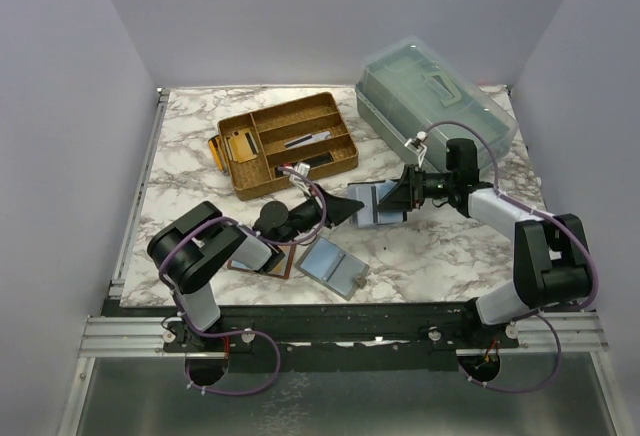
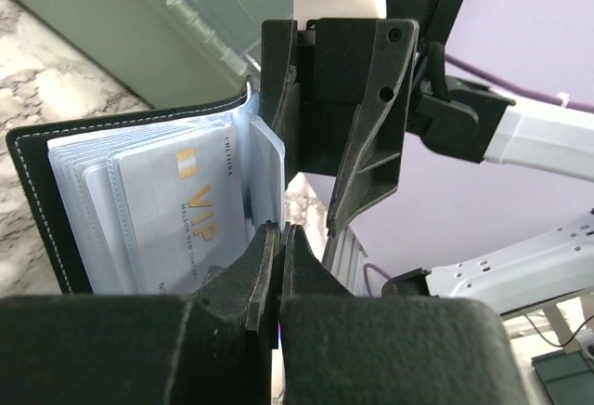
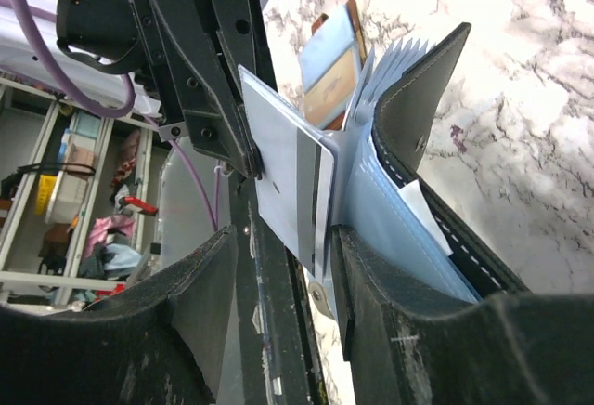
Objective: Take the credit cards out of the card holder
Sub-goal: Pick up the card holder from the center of the board, then remove the credit card from the card holder.
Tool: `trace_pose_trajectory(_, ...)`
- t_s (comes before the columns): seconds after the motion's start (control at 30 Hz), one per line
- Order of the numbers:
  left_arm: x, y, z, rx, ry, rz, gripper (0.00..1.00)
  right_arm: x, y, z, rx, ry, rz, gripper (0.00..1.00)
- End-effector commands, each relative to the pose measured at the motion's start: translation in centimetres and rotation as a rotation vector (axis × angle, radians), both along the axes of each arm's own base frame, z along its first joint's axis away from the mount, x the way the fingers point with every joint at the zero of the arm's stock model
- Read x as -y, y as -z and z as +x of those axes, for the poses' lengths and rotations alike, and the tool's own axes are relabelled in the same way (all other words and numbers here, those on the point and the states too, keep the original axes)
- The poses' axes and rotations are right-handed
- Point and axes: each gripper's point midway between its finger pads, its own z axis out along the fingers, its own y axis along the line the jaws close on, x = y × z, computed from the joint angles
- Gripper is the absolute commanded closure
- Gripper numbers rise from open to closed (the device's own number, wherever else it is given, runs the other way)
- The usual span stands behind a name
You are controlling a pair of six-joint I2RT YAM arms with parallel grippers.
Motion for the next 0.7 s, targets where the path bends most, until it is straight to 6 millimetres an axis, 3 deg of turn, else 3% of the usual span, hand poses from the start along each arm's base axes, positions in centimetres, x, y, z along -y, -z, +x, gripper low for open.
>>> trace_pose_trajectory(0.0,0.5,-9.9,-1.9,0.204,0.057,-0.259,1.0,0.0,-3.0,-1.5,0.043,-0.068,0.093,0.5)
trace_pose_trajectory(0.27,1.7,-11.0,-2.4,0.209,0.082,-0.29,1.0,0.4,-5.2,-2.4,0.063,-0.114,0.139,0.57)
trace_pose_trajectory(0.57,2.7,-8.9,-2.4,0.173,0.081,-0.254,1.0,1.5,-6.2,-2.5,0.069,-0.116,0.157,0.72)
trace_pose_trajectory(0.67,3.0,-8.3,-2.5,0.165,0.08,-0.238,1.0,1.7,-6.3,-2.4,0.073,-0.112,0.158,0.84)
